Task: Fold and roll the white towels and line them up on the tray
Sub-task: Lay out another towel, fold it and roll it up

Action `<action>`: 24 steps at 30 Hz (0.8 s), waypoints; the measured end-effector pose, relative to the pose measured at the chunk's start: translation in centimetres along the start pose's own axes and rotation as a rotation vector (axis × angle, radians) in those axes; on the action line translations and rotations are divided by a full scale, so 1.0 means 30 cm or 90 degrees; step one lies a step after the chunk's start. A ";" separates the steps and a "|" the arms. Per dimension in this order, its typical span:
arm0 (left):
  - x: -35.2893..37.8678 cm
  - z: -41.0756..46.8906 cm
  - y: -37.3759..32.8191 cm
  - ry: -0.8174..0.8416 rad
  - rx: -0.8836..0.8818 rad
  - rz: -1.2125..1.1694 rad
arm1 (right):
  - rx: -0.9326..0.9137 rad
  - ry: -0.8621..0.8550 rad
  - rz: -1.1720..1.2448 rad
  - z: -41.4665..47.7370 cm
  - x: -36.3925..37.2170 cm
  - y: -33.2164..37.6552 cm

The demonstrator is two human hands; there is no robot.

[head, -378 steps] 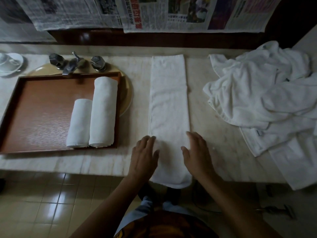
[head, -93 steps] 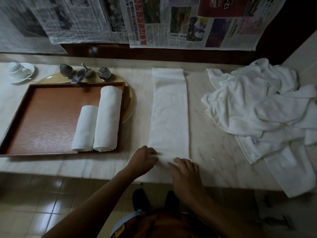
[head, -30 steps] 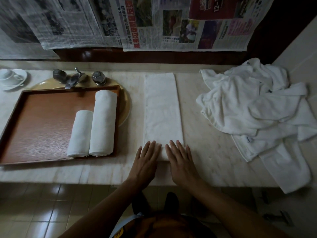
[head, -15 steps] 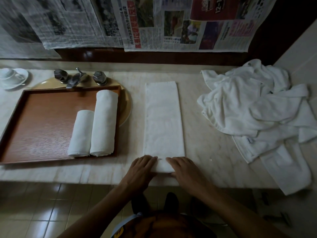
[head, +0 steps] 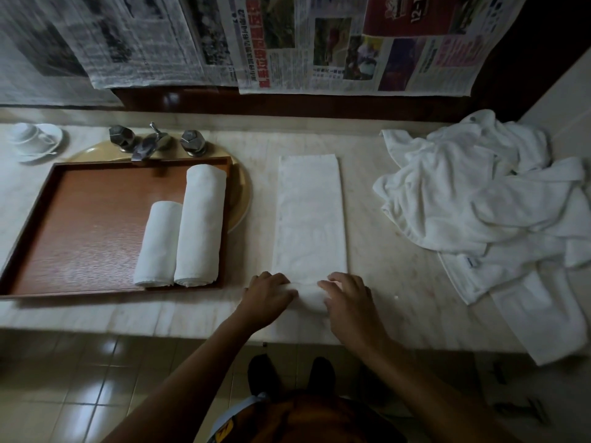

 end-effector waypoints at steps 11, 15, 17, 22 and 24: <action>0.056 -0.143 -0.106 -0.269 0.175 0.220 | -0.078 0.050 -0.049 -0.111 0.111 0.038; 0.120 -0.106 -0.063 -0.175 0.191 0.307 | -0.075 0.066 -0.075 -0.064 0.104 0.021; 0.108 -0.075 -0.053 -0.161 0.179 0.308 | -0.069 0.067 -0.076 -0.027 0.098 0.013; 0.041 0.005 -0.075 -0.129 0.174 0.275 | -0.077 0.075 -0.101 0.077 0.085 -0.024; 0.023 0.021 -0.082 -0.122 0.193 0.238 | -0.091 0.086 -0.090 0.108 0.070 -0.038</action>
Point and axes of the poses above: each hand's wrist, its own z-axis towards the middle knuckle, its own x-axis out of the palm, y = z × x, the point moved 4 cm from there along z, towards the middle knuckle, and after that the axes turned 1 degree about -y, right-handed, at the moved point
